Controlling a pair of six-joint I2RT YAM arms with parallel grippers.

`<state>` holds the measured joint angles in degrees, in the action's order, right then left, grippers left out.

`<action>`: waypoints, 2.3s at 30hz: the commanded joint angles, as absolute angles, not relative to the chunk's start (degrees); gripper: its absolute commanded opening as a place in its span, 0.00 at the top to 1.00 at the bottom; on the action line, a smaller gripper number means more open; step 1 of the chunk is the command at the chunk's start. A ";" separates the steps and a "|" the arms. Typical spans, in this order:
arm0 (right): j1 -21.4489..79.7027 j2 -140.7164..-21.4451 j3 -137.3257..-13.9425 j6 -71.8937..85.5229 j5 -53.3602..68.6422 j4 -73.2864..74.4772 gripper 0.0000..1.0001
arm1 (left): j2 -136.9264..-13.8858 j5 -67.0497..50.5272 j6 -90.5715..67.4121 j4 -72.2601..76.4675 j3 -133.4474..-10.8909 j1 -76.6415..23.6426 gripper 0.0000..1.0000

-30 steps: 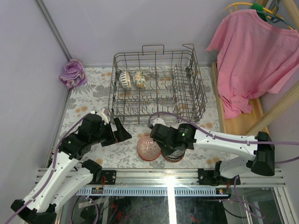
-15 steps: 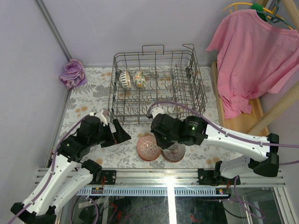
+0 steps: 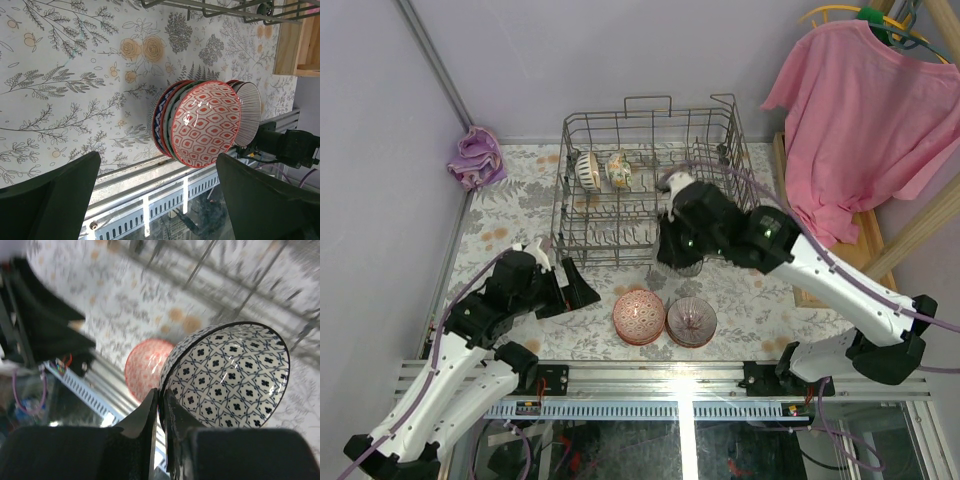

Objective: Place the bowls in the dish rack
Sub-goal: Pick up the bowl from the center of the board, then place the bowl in the dish rack.

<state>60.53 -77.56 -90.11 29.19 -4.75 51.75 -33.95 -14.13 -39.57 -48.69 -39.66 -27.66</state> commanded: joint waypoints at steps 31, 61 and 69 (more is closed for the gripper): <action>24.42 -118.17 -124.55 40.89 41.89 7.46 1.00 | -28.34 -18.02 -37.55 -53.53 -41.68 -27.87 0.00; 19.63 -131.98 -127.00 47.24 42.95 -2.16 1.00 | -26.82 -16.91 -36.34 -55.94 -40.28 -27.86 0.00; 19.16 -133.29 -125.14 47.74 43.47 -3.89 1.00 | -27.83 -16.46 -35.95 -55.56 -40.12 -27.86 0.00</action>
<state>19.40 -133.95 -125.14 46.15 40.29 2.68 -27.22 -12.82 -38.06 -55.33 -40.49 -27.66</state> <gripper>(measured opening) 0.112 0.996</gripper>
